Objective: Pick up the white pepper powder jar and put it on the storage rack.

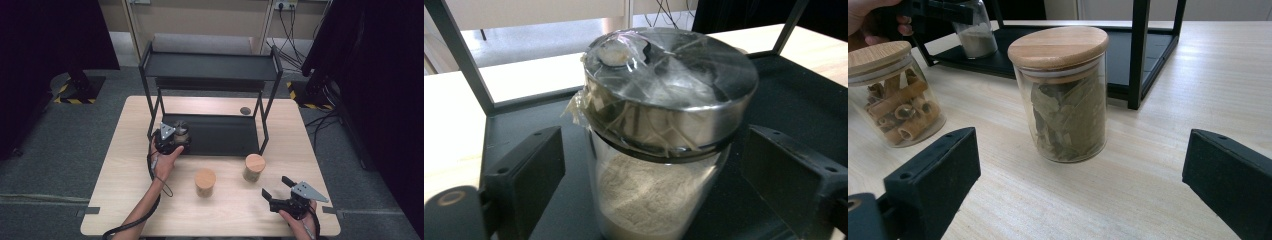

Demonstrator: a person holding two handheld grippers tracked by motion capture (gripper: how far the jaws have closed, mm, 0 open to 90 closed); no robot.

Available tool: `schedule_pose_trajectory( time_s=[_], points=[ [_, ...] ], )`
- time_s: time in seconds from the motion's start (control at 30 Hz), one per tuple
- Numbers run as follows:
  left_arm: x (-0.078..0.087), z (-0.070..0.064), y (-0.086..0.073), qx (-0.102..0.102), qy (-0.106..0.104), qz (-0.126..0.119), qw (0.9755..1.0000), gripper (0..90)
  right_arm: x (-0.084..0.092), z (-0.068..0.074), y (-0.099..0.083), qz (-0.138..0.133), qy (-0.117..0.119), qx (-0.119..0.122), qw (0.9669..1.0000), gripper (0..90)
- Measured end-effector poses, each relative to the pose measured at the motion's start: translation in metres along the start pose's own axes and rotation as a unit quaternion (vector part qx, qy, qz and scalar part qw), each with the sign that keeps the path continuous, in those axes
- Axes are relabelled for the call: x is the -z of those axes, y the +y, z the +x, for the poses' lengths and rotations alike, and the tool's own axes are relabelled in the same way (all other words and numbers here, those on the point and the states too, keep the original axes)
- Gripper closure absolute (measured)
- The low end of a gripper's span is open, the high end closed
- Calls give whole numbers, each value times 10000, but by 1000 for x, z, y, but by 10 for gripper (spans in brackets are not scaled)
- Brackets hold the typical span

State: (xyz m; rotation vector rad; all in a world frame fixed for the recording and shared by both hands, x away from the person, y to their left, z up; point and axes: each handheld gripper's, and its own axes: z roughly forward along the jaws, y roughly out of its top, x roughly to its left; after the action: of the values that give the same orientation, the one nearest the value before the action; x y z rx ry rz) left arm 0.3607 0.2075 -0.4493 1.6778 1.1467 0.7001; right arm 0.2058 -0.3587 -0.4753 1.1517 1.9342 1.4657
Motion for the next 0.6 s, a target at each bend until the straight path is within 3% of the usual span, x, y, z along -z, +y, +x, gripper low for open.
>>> schedule_pose_trajectory(
  time_s=[0.6],
  points=[
    [8, -5, -3, 5, -28, -100, 9999, 34, 0, 0, 0, -2, 4, -5, 10000, 25]
  ],
)
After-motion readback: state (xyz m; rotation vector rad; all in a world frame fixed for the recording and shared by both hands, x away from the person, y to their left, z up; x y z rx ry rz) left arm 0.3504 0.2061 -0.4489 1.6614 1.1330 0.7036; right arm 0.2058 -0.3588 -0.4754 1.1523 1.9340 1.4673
